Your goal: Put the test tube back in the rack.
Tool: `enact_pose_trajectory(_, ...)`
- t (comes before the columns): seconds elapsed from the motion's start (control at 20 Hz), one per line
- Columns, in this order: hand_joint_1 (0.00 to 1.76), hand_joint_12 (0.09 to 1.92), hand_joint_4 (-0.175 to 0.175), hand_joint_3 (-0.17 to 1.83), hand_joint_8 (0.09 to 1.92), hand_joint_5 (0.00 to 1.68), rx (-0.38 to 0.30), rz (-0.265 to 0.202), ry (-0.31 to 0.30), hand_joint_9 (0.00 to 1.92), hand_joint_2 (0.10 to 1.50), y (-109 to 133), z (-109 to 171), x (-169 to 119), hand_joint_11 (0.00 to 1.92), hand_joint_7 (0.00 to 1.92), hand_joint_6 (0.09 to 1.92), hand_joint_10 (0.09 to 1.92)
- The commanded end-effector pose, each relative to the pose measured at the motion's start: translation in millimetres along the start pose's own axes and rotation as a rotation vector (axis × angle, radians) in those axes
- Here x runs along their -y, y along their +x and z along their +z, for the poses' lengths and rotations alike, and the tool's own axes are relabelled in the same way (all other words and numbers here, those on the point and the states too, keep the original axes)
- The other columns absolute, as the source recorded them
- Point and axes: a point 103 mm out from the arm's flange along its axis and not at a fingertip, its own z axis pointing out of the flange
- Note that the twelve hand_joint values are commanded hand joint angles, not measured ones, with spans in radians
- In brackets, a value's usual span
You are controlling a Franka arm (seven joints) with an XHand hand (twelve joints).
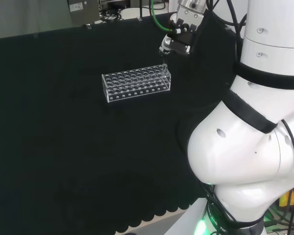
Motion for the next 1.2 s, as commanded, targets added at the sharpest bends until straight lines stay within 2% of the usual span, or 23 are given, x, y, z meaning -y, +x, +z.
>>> enact_pose_trajectory(0.05,1.44,0.85,-0.175,0.59,0.63,1.40,0.004,0.004,0.004,1.32,0.65,-1,2,-4,1.30,1.42,0.09,0.61)
enact_pose_trajectory(0.35,1.44,0.85,-0.175,0.59,0.63,1.40,0.002,0.012,0.014,1.32,0.65,-3,6,-6,1.30,1.42,0.09,0.61)
enact_pose_trajectory(0.55,1.44,0.85,-0.175,0.59,0.63,1.40,0.044,0.022,0.003,1.32,0.65,3,11,-4,1.30,1.42,0.09,0.61)
enact_pose_trajectory(0.75,1.44,0.85,-0.175,0.59,0.63,1.40,0.101,0.019,-0.006,1.32,0.65,-3,7,-7,1.30,1.42,0.09,0.61)
enact_pose_trajectory(1.0,1.44,0.85,-0.175,0.59,0.63,1.40,0.117,0.022,-0.009,1.32,0.65,-3,8,-9,1.30,1.42,0.09,0.61)
enact_pose_trajectory(1.1,1.44,0.85,-0.175,0.59,0.63,1.40,0.134,0.032,-0.007,1.32,0.65,2,11,-9,1.30,1.42,0.09,0.61)
enact_pose_trajectory(1.2,1.44,0.85,-0.175,0.59,0.63,1.40,0.148,0.051,-0.012,1.32,0.65,17,21,-9,1.30,1.42,0.09,0.61)
